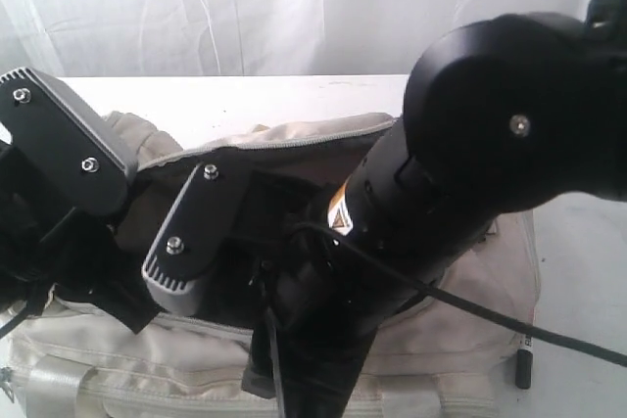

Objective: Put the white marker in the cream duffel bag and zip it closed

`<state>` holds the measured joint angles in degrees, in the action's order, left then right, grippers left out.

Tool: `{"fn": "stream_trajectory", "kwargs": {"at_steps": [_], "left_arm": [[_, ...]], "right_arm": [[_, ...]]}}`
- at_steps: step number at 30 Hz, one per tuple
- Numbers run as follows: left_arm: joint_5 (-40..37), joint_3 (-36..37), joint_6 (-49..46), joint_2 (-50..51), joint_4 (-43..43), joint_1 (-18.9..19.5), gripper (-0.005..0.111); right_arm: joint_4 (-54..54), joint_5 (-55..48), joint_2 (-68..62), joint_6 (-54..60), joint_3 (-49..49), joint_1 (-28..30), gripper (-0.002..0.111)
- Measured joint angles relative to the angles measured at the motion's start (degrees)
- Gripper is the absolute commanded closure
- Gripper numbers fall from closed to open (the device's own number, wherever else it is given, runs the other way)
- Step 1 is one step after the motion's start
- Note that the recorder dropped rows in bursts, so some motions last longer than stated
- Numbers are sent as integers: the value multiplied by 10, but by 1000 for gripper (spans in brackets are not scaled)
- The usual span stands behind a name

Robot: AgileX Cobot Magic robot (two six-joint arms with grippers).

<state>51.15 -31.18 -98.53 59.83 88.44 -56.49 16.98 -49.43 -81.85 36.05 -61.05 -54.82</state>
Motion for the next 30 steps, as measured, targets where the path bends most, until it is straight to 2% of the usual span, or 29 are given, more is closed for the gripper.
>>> {"fn": "stream_trajectory", "kwargs": {"at_steps": [7,12,14,17,22,30], "left_arm": [[0,0,11,0,2,0,107],[-4,-2,24,0,3,0,107],[-4,-11,26,0,4,0,107],[-4,-28,27,0,4,0,107],[-4,-43,24,0,5,0,107],[-2,-43,19,0,24,0,107]], "right_arm": [[18,45,-3,0,34,0,71],[32,70,-3,0,35,0,90],[34,72,-3,0,35,0,92],[35,83,-3,0,35,0,85],[35,91,-3,15,35,0,61],[32,108,-3,20,35,0,58]]}}
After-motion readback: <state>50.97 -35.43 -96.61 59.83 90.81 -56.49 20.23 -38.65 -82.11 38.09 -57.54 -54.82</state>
